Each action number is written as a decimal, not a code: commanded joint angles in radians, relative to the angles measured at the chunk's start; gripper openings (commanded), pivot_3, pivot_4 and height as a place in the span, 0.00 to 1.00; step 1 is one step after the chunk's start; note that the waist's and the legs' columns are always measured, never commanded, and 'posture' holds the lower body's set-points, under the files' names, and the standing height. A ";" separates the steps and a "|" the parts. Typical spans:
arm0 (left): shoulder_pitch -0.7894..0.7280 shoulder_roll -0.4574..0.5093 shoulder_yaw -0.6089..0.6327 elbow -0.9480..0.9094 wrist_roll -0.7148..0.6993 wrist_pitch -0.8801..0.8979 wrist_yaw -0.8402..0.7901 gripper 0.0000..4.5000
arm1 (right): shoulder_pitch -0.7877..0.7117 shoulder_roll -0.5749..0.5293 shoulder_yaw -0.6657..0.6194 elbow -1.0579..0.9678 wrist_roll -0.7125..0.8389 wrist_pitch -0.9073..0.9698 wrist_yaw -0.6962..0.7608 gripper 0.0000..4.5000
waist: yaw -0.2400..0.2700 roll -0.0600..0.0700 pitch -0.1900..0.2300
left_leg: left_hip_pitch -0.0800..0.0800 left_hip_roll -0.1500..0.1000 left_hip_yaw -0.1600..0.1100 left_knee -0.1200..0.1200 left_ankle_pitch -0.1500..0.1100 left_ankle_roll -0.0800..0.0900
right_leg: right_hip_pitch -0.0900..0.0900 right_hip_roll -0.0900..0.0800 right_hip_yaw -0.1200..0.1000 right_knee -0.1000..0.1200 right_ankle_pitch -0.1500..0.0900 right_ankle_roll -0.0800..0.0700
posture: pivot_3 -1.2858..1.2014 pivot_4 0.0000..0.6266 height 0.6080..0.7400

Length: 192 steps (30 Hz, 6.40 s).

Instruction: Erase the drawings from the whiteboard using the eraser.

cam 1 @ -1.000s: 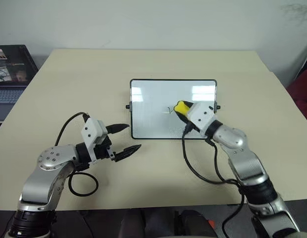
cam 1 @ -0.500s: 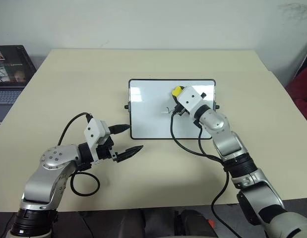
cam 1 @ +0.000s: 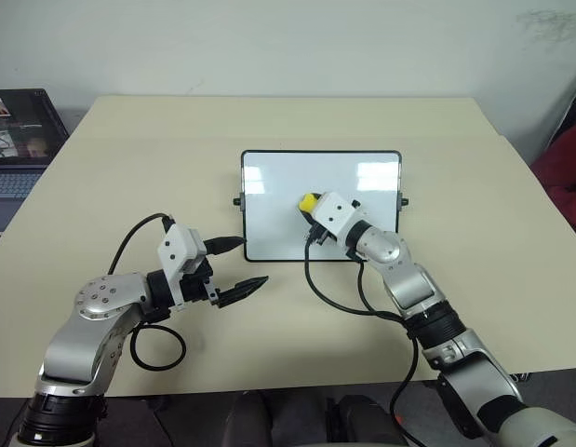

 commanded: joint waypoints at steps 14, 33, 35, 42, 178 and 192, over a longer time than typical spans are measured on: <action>-0.003 -0.006 0.000 -0.041 -0.007 -0.008 0.007 1.00 | -0.151 -0.024 -0.132 -0.168 0.031 0.114 -0.019 0.29 | -0.003 0.000 0.002 | -0.011 0.000 0.000 -0.001 0.001 -0.001 | -0.010 0.000 0.000 -0.001 0.000 0.000 | 0.52 0.24 1.00; -0.015 -0.018 -0.021 -0.030 -0.004 -0.015 0.004 1.00 | -0.026 -0.075 0.029 -0.068 -0.047 0.248 0.064 0.29 | -0.014 -0.001 0.002 | -0.006 0.000 0.001 -0.001 0.001 0.000 | -0.006 0.000 0.001 0.000 0.000 0.000 | 0.52 0.24 1.00; -0.018 -0.018 -0.024 -0.028 -0.004 -0.016 0.003 1.00 | 0.003 -0.080 0.051 -0.073 -0.051 0.251 0.078 0.29 | -0.015 -0.001 0.001 | -0.003 0.000 0.000 -0.001 0.001 0.000 | -0.003 0.000 0.000 0.000 0.000 0.000 | 0.52 0.24 1.00; -0.025 -0.015 -0.026 -0.020 -0.002 -0.017 -0.002 1.00 | 0.007 -0.079 0.055 -0.173 -0.044 0.285 0.108 0.29 | -0.017 -0.001 0.001 | 0.003 0.000 -0.001 -0.001 0.001 0.000 | 0.003 -0.001 0.000 0.000 0.000 0.000 | 0.52 0.24 1.00; -0.245 -0.100 -0.190 0.132 0.067 -0.110 -0.113 1.00 | 0.229 -0.056 -0.118 -0.173 0.026 -0.050 -0.187 0.29 | -0.019 -0.001 0.002 | 0.013 -0.002 -0.004 -0.001 0.008 0.003 | 0.013 0.000 0.000 0.000 0.001 0.004 | 0.52 0.24 1.00; -0.239 -0.101 -0.199 0.154 0.078 -0.123 -0.129 1.00 | 0.033 -0.034 -0.216 -0.119 0.074 -0.102 -0.234 0.29 | -0.005 0.000 0.003 | -0.017 -0.002 -0.003 -0.002 0.009 -0.001 | -0.012 0.002 -0.001 -0.005 0.004 0.001 | 0.52 0.24 1.00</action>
